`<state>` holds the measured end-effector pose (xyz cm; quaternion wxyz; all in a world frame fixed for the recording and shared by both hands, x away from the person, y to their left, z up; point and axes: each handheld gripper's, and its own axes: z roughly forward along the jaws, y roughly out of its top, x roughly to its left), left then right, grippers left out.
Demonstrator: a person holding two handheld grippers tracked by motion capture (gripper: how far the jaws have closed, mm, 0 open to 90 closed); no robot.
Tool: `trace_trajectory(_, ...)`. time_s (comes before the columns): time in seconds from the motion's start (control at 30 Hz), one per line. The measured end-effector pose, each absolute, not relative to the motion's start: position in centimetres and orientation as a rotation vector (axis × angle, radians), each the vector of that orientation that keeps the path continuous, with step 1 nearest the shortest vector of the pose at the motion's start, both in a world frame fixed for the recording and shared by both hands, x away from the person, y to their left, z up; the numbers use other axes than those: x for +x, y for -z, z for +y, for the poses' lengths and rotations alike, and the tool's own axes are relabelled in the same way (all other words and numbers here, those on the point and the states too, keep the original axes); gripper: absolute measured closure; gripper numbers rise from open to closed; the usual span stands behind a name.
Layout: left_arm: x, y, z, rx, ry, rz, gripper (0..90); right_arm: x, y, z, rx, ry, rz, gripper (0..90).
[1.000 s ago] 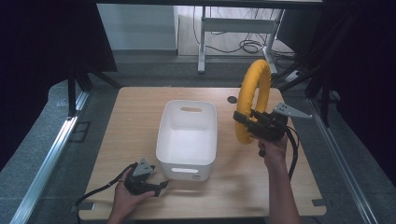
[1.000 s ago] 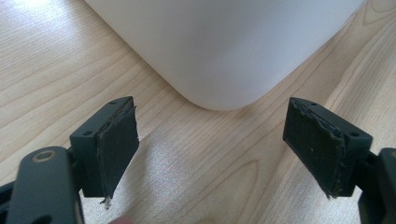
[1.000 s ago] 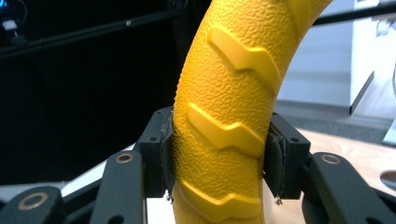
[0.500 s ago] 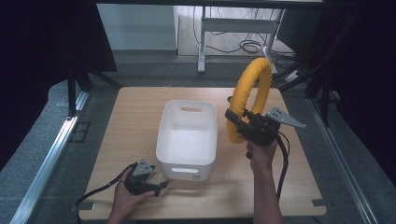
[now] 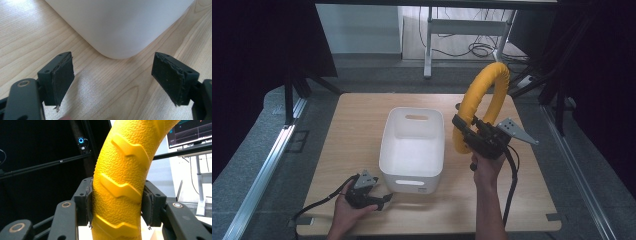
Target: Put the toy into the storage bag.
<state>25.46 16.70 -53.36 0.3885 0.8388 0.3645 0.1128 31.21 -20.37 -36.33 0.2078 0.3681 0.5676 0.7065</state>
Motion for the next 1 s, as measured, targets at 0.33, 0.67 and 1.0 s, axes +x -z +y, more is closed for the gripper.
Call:
trace_trajectory(0.33, 25.4, 53.4, 16.7, 2.138, -0.284, 0.927, 18.1, 29.8, 35.4, -18.6, 0.986, -1.956, 1.482, 50.6)
trace_trajectory(0.67, 25.4, 53.3, 16.8, 2.137, -0.286, 0.925, 18.1, 29.0, 34.4, -15.8, 0.921, -1.932, 1.464, 50.5)
trace_trajectory(1.0, 25.4, 53.3, 16.8, 2.136, -0.286, 0.927, 18.1, 28.7, 33.3, -13.4, 0.877, -1.948, 1.472, 50.4)
